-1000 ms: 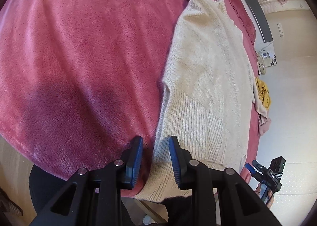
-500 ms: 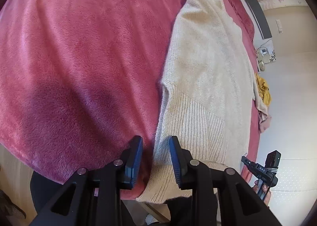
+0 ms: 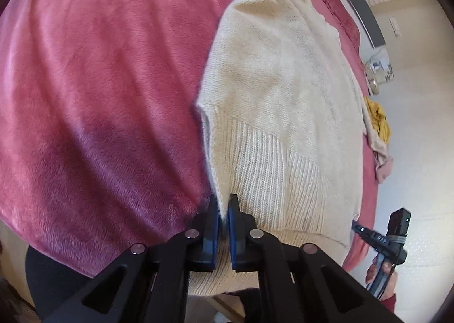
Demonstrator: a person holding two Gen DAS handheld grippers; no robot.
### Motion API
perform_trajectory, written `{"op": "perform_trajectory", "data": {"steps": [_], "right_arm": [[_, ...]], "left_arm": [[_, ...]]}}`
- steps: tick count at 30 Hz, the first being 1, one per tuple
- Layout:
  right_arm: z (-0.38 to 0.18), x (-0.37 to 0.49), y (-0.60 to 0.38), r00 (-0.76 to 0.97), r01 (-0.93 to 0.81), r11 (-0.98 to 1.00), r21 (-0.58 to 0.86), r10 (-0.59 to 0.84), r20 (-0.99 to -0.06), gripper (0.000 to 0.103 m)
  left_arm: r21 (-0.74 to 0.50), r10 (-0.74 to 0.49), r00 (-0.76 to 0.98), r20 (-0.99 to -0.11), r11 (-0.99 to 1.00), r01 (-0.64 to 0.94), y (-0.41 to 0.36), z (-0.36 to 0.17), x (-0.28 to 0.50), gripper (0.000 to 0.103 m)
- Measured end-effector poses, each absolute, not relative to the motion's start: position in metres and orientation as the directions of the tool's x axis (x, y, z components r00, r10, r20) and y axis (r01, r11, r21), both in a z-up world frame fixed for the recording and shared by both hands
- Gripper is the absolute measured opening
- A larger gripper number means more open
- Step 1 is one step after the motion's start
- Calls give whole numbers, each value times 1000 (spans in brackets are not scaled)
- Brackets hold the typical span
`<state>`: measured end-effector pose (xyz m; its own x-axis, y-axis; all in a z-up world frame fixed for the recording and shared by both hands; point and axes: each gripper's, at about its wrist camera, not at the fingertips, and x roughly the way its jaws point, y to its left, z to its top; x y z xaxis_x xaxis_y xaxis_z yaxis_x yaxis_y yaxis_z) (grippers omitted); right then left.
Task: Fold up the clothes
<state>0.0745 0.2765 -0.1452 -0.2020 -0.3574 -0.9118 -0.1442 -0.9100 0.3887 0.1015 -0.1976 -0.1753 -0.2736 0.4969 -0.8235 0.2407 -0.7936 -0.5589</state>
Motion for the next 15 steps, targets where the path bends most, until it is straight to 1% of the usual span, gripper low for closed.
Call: {"op": "perform_trajectory", "data": {"steps": [2, 7, 9, 12, 13, 15], "right_arm": [[-137, 76, 274, -229, -132, -914, 382, -347, -909, 2], [-97, 97, 278, -311, -92, -885, 456, -409, -858, 2], [-87, 104, 281, -330, -91, -871, 483, -431, -840, 2], [-106, 107, 292, -300, -158, -885, 439, -380, -875, 2], [-117, 107, 296, -280, -187, -894, 407, -349, -895, 2], [-137, 104, 303, -255, -240, -891, 384, -324, -911, 4]], "left_arm": [[-550, 476, -309, -823, -804, 226, -200, -163, 109, 3], [-639, 536, -404, -742, -746, 184, -224, -115, 138, 3], [-632, 537, -384, -752, -752, 187, -230, -117, 143, 3], [-617, 533, -346, -772, -759, 208, -240, -125, 148, 3], [-599, 521, -314, -794, -757, 260, -244, -140, 144, 4], [-582, 545, -204, -813, -744, 329, -247, -175, 138, 5]]}}
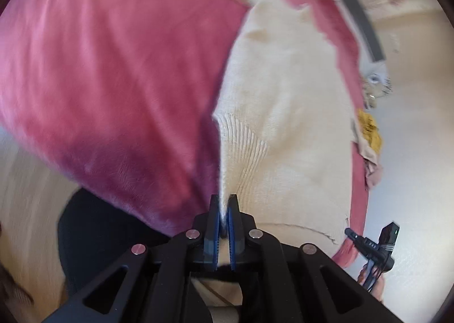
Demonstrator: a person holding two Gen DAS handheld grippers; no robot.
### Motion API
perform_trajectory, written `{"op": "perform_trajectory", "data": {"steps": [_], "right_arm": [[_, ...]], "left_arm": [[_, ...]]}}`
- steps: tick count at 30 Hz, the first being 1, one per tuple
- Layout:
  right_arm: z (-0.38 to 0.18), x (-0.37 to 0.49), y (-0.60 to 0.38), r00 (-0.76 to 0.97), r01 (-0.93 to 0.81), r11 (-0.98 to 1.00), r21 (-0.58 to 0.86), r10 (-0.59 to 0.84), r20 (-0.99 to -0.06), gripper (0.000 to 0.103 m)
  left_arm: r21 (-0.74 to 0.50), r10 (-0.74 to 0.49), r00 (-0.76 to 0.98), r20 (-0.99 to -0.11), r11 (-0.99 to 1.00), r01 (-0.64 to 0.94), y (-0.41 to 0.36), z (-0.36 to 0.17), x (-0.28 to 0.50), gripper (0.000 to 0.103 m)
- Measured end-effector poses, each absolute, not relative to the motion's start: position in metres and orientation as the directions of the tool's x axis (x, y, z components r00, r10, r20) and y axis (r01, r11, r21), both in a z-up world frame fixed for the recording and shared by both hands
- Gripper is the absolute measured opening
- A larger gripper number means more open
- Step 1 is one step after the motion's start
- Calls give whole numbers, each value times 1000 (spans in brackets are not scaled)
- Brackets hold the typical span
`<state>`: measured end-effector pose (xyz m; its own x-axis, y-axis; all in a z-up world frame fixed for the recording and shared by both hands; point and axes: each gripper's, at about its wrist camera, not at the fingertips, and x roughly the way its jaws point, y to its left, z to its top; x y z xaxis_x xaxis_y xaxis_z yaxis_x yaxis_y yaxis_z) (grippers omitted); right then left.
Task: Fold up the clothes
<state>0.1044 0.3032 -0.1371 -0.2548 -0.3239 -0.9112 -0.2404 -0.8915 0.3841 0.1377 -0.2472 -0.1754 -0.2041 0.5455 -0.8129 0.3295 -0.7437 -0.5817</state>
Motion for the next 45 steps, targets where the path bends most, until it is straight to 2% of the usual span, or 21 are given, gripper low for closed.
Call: {"op": "perform_trajectory", "data": {"steps": [2, 5, 7, 9, 12, 15, 17, 21, 23, 24, 25, 26, 28, 30, 32, 33, 36, 39, 42, 43, 45], "right_arm": [[-138, 104, 302, -274, -254, -885, 391, -321, -906, 5], [-119, 104, 297, -361, -261, -898, 353, -249, -899, 9], [-110, 101, 290, -397, -231, -889, 396, -286, -872, 15], [-108, 94, 281, -419, -190, -874, 448, -340, -842, 16], [-131, 81, 260, -357, -147, -849, 508, -434, -827, 16], [-170, 83, 247, -214, -200, -881, 428, -387, -897, 16], [-178, 89, 254, -209, -214, -884, 417, -375, -903, 16], [-121, 90, 288, -431, -169, -855, 490, -383, -817, 16], [-81, 83, 315, -581, -161, -859, 487, -316, -750, 37], [-61, 77, 328, -651, -171, -873, 457, -248, -717, 68], [-45, 67, 343, -701, -191, -893, 407, -166, -694, 93], [-42, 51, 356, -699, -210, -902, 377, -130, -703, 97], [-38, 19, 385, -691, -251, -907, 339, -77, -718, 97], [-49, -13, 411, -670, -332, -854, 401, -85, -737, 97], [-39, -37, 469, -627, -432, -873, 225, 111, -771, 97], [-37, -54, 483, -589, -449, -891, 68, 238, -773, 97], [-44, -98, 490, -479, -323, -873, -366, 484, -732, 97], [-64, -120, 484, -463, -250, -654, -714, 729, -505, 97], [-79, -127, 494, -518, -112, -583, -805, 725, -454, 96], [-93, -133, 490, -529, -51, -513, -857, 742, -412, 96], [-118, -142, 485, -550, 30, -452, -892, 738, -392, 96]], "left_arm": [[-540, 513, -178, -840, -754, 375, -250, -190, 140, 5], [-503, 469, -184, -864, -790, 350, -251, -181, 142, 5], [-472, 433, -188, -881, -817, 331, -251, -174, 143, 6], [-413, 370, -190, -909, -860, 301, -248, -165, 143, 8], [-387, 340, -200, -919, -877, 285, -245, -157, 145, 12], [-374, 319, -226, -921, -884, 279, -247, -147, 147, 12], [-357, 291, -261, -921, -896, 263, -249, -135, 144, 12], [-349, 263, -317, -911, -901, 256, -252, -116, 133, 15], [-361, 271, -324, -906, -895, 260, -252, -112, 122, 16], [-363, 273, -325, -905, -895, 258, -250, -110, 115, 16], [-368, 278, -328, -903, -894, 255, -245, -109, 109, 17], [-377, 287, -329, -900, -891, 253, -236, -108, 102, 17], [-394, 307, -323, -895, -883, 254, -217, -109, 92, 17], [-395, 316, -305, -899, -885, 247, -202, -112, 80, 18], [-394, 323, -287, -902, -888, 238, -187, -113, 70, 18], [-390, 324, -278, -904, -891, 232, -180, -112, 70, 18], [-375, 319, -253, -913, -902, 215, -162, -107, 64, 18], [-359, 313, -223, -923, -908, 214, -150, -109, 45, 18], [-340, 298, -202, -933, -915, 217, -136, -112, 25, 18], [-334, 294, -201, -935, -918, 214, -132, -112, 19, 18], [-328, 291, -189, -938, -921, 209, -123, -113, 12, 18]]}}
